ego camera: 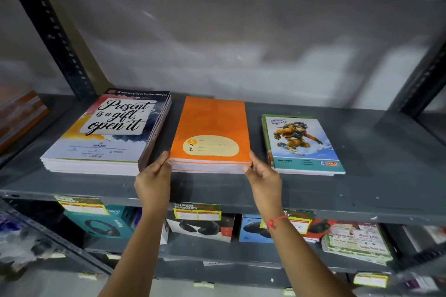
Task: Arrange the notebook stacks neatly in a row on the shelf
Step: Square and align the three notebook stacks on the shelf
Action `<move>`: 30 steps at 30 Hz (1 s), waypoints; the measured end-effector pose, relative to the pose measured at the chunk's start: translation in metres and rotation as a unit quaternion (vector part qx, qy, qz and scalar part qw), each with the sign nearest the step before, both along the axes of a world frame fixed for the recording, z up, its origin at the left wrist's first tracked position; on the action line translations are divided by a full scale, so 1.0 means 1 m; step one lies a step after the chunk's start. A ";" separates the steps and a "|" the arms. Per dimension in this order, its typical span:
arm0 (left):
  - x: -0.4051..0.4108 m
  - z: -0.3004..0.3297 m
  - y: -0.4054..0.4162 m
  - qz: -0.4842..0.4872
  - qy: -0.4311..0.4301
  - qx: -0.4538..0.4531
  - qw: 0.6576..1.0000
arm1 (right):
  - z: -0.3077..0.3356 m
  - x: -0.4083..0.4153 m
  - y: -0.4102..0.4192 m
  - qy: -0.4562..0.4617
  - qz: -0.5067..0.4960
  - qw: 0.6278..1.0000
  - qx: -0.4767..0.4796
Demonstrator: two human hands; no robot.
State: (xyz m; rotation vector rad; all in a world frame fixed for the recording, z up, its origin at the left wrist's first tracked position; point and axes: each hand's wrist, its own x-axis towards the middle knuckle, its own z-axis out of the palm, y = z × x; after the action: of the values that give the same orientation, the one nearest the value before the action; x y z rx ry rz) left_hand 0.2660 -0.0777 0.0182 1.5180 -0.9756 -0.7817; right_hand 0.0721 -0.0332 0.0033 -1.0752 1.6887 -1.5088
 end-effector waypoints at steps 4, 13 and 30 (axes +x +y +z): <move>-0.049 0.010 0.026 -0.046 -0.152 -0.177 0.971 | -0.001 -0.025 0.030 0.045 -0.105 0.991 -0.063; -0.173 0.001 0.045 -0.355 -0.106 -0.032 0.928 | 0.009 -0.139 0.048 0.014 -0.195 0.980 0.021; -0.171 -0.008 0.023 -0.359 0.006 0.043 0.932 | 0.014 -0.178 0.051 -0.070 0.007 0.995 0.065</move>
State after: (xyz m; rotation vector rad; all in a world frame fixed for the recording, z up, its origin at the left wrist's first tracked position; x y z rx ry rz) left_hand 0.0953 -0.0544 0.0101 1.2109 -1.5316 -1.3548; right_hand -0.1058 0.0181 0.0178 -0.8903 1.6535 -1.4100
